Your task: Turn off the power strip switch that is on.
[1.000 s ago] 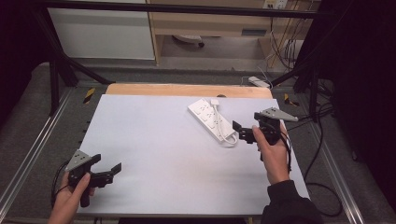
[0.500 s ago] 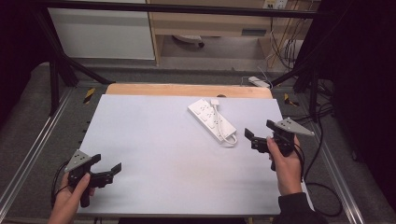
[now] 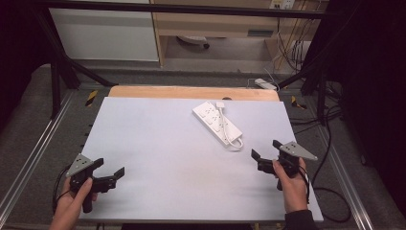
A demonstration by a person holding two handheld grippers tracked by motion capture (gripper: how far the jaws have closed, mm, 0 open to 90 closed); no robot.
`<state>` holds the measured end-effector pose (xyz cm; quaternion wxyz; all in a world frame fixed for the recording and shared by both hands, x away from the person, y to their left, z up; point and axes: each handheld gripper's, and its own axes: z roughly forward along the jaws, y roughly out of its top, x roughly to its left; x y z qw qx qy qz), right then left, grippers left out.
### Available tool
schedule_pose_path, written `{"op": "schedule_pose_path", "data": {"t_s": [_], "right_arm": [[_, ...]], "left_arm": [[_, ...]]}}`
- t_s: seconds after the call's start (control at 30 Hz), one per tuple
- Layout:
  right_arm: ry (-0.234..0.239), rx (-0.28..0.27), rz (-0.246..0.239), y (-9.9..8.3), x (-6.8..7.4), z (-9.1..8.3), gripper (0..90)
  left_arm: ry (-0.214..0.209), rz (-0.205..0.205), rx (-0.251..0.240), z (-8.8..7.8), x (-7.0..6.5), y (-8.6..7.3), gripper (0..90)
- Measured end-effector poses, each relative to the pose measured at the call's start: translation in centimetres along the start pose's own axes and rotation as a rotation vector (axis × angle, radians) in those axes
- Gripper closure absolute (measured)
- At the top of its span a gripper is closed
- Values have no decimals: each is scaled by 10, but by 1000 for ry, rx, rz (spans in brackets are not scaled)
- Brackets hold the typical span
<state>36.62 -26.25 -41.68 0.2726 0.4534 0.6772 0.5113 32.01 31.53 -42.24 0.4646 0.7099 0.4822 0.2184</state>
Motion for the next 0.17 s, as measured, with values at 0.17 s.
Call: {"op": "schedule_pose_path", "data": {"t_s": [0.17], "right_arm": [[13,35,19,-16,1,7,52]], "left_arm": [[-1,-2,-2,1,-1,1,63]]}}
